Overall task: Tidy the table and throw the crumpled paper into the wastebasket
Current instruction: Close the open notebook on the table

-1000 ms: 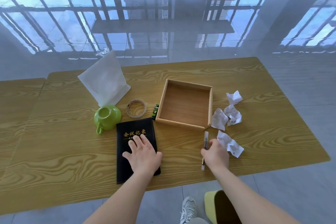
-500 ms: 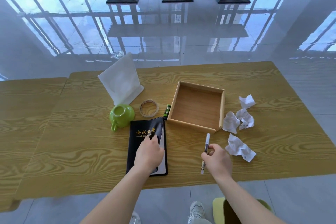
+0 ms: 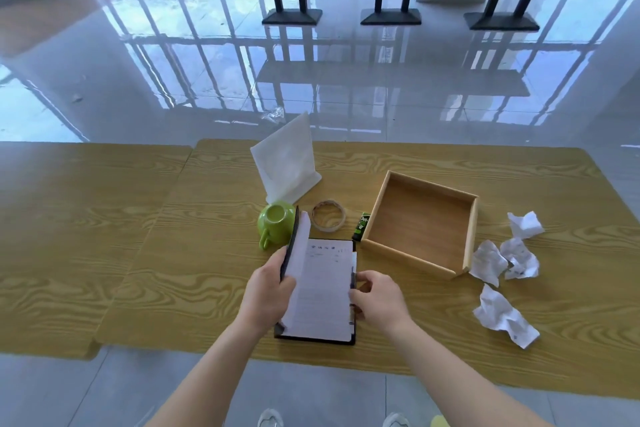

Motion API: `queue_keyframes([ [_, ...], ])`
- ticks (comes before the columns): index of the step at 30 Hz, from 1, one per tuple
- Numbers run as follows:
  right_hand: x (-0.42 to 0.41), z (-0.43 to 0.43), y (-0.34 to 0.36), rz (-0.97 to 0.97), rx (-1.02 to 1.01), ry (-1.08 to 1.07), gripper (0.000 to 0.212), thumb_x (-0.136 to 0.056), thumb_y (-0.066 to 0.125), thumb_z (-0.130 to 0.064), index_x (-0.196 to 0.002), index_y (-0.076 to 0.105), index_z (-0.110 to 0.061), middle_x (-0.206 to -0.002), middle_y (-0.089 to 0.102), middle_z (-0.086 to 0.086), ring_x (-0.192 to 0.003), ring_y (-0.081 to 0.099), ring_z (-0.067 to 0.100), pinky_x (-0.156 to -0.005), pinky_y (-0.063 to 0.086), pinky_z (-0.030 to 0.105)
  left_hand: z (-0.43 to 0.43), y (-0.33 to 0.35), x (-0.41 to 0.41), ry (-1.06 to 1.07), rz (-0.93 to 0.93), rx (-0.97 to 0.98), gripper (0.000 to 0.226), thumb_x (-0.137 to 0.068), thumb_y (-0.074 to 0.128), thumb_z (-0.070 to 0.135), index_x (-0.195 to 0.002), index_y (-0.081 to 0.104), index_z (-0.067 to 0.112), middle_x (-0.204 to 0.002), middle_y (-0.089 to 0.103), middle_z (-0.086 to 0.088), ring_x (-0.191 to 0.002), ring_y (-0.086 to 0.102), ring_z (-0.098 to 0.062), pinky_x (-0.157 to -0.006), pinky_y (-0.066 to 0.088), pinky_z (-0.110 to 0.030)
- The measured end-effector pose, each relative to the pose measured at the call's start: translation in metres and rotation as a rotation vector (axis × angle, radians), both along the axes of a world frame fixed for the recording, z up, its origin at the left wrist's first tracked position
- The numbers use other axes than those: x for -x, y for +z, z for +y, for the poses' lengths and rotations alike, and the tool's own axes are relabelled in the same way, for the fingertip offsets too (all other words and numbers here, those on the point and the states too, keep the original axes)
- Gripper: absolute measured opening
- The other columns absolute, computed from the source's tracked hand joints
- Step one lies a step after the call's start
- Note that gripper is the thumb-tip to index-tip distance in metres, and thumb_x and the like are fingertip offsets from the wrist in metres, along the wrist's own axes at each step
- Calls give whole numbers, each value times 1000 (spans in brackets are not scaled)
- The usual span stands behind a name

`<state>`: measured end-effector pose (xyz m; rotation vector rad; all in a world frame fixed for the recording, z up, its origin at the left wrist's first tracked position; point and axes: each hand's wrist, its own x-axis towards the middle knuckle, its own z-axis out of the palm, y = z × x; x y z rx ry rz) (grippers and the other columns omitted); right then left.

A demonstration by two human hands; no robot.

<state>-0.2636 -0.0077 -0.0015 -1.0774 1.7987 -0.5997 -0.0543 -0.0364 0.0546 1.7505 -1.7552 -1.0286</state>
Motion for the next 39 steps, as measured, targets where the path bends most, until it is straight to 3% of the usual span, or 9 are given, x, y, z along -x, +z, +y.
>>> queue_keyframes([
  [4, -38, -29, -3, 24, -100, 94, 33, -88, 66, -17, -121, 62, -18, -87, 69, 2, -65, 72, 18, -69, 63, 40, 0, 5, -23, 53, 75, 1, 52, -87, 46, 1, -132, 53, 26, -88, 69, 6, -68, 59, -12, -60, 47, -27],
  [8, -70, -49, -8, 73, -140, 150, 26, -88, 65, -15, -114, 62, -14, -88, 67, 4, -71, 71, 22, -69, 63, 42, 5, 7, -40, 73, 137, -16, 50, -85, 44, -1, -117, 58, 34, -97, 70, -2, -90, 63, -33, -80, 53, -53],
  [13, -88, -57, -17, 143, -140, 174, 17, -86, 68, -17, -103, 64, -13, -85, 68, 6, -78, 70, 26, -75, 61, 46, 10, 7, -46, 97, 158, -34, 58, -82, 43, 2, -121, 56, 42, -102, 70, 5, -95, 63, -27, -88, 52, -54],
  [18, -96, -57, -23, 147, -134, 201, 16, -85, 68, -17, -100, 67, -12, -89, 71, 8, -82, 70, 26, -78, 60, 46, 14, 11, -42, 118, 184, -36, 60, -81, 43, 6, -110, 50, 58, -101, 70, 4, -89, 62, -27, -82, 53, -46],
  [23, -96, -53, -26, 44, -106, 210, 25, -86, 59, -5, -107, 71, -12, -94, 74, 13, -85, 68, 26, -80, 58, 41, 14, 6, -39, 110, 184, -49, 64, -84, 45, 5, -138, 47, 40, -96, 72, -2, -74, 59, -30, -74, 52, -47],
  [26, -88, -47, -27, -87, -97, 161, 26, -87, 52, 2, -100, 72, -9, -89, 73, 16, -78, 67, 30, -81, 59, 50, 13, 4, -35, 95, 160, -47, 65, -85, 48, 5, -143, 44, 35, -97, 72, 8, -75, 62, -21, -76, 53, -39],
  [32, -46, -32, -24, -145, -66, -51, 27, -92, 49, -2, -102, 70, -14, -86, 73, 4, -72, 70, 22, -69, 60, 41, 16, 1, -15, 50, 115, -24, 61, -87, 58, 10, -144, 46, 27, -110, 61, 29, -91, 57, 20, -72, 43, -1],
  [37, -9, -20, -23, -89, -46, -163, 19, -96, 52, -14, -91, 69, -22, -86, 73, 2, -76, 69, 19, -71, 62, 41, 21, -5, 9, -1, 25, 35, 59, -85, 62, 15, -141, 49, 25, -115, 61, 29, -108, 60, -2, -82, 40, -4],
  [39, -3, -17, -23, -141, -63, -184, 23, -98, 50, -14, -86, 67, -23, -83, 73, 6, -69, 67, 18, -69, 60, 40, 22, -10, 20, -26, -57, 68, 60, -85, 63, 19, -143, 47, 22, -127, 63, 13, -118, 56, -10, -88, 39, -14],
])
